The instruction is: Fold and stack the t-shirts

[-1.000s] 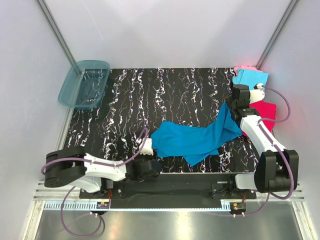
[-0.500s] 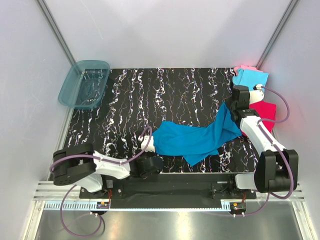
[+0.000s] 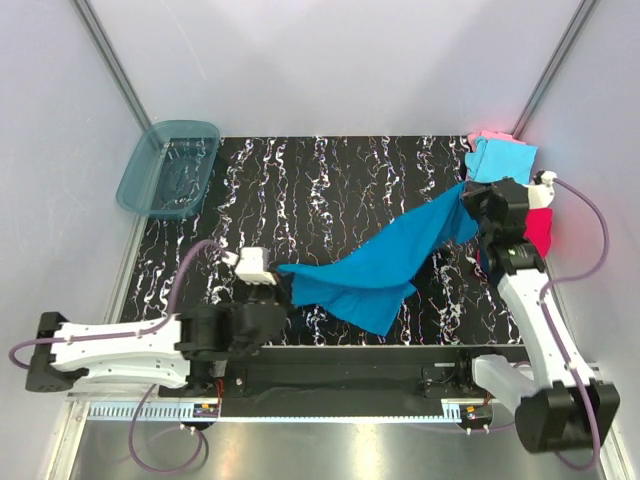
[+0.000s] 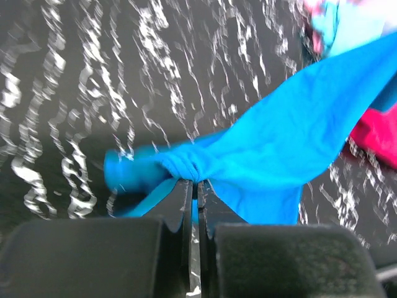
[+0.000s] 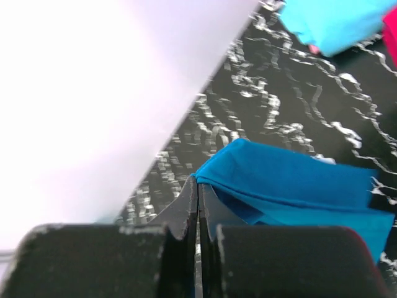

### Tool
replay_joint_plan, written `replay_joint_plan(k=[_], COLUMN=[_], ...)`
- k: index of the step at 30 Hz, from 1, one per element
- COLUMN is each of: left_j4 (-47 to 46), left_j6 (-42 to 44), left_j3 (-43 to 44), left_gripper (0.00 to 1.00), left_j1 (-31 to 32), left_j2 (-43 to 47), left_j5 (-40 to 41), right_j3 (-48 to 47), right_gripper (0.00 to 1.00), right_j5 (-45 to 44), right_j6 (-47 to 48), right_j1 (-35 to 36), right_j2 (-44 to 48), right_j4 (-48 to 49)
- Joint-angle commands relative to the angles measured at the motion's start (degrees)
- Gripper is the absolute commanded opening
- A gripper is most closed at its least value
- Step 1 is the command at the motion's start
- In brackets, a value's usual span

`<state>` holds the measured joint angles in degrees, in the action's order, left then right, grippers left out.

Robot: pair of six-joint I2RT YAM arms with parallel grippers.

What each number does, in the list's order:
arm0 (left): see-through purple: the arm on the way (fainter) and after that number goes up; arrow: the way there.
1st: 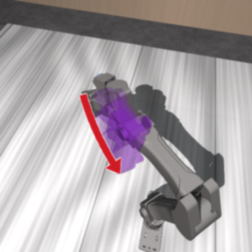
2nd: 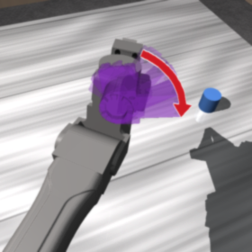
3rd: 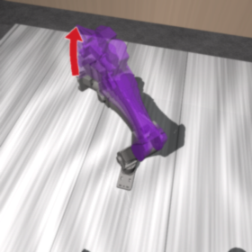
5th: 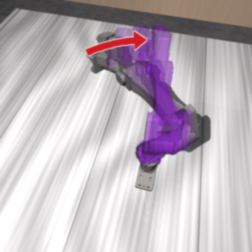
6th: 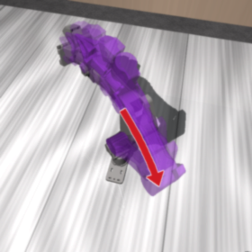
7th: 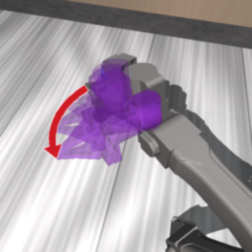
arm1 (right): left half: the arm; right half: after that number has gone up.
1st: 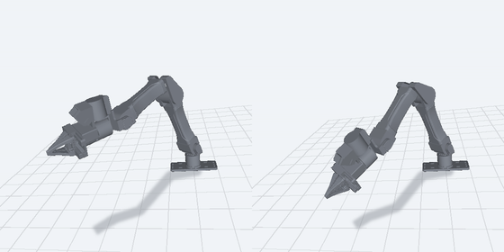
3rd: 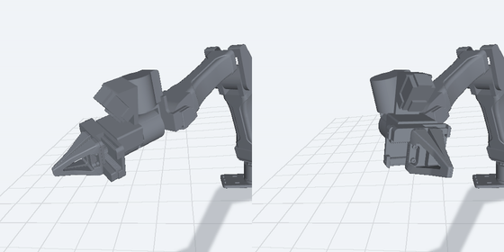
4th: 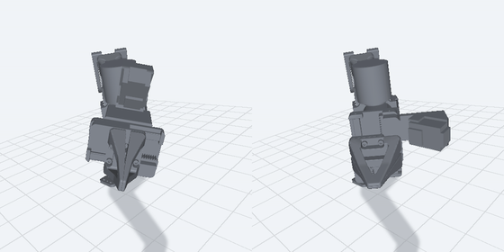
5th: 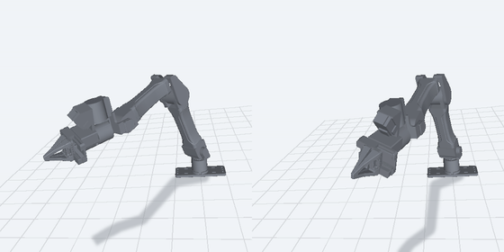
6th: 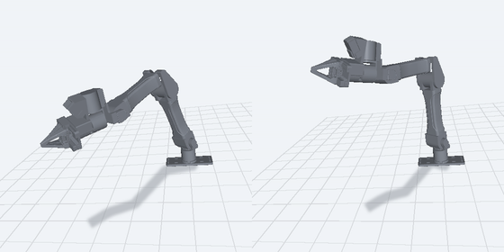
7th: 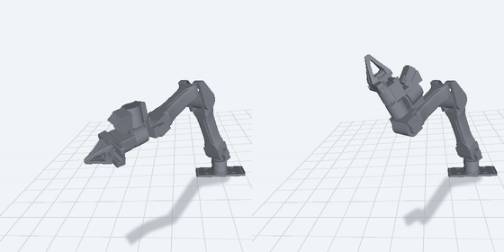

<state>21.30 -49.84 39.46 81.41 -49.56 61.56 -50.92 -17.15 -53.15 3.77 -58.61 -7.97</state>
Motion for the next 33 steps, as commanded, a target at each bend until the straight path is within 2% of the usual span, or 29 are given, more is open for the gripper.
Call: replay_joint_plan(k=[1, 7, 13, 17, 23, 27, 30, 33], left_j4=[8.14, 14.63, 17.02, 16.93, 17.02, 17.46, 18.77, 22.11], left_j6=[4.4, 6.69, 11.43, 19.23, 27.77, 25.42, 20.5, 14.7], left_j3=[3.15, 9.21, 17.12, 24.24, 36.9, 38.59, 34.04, 29.82], left_gripper=[0.0, 0.0, 0.0, 0.0, 0.0, 0.0, 0.0, 0.0], left_j1=[0.42, 1.03, 2.0, 2.09, 2.09, 2.18, 2.09, 2.18], left_j2=[4.11, 9.21, 11.85, 11.42, 8.0, 9.65, 12.03, 12.65], left_j5=[7.34, 8.22, 10.07, 12.88, 9.03, 2.96, 1.81, 2.6], right_j3=[-1.29, -2.34, -5.68, -9.55, -12.36, -11.23, -8.33, -4.99], right_gripper=[0.0, 0.0, 0.0, 0.0, 0.0, 0.0, 0.0, 0.0], right_j5=[2.47, 2.91, 0.98, 1.85, 6.33, 8.27, 6.52, 0.82], right_j6=[-0.99, -1.61, -0.65, 0.23, -0.29, -0.82, -1.7, -3.8], right_j1=[0.45, 2.03, 2.73, 2.82, 2.91, 3.79, 5.02, 6.24], right_j2=[5.77, 14.73, 22.21, 24.42, 28.19, 32.76, 38.21, 43.12], right_j4=[-1.51, -6.08, -10.92, -12.86, -16.37, -22.34, -28.14, -34.99])
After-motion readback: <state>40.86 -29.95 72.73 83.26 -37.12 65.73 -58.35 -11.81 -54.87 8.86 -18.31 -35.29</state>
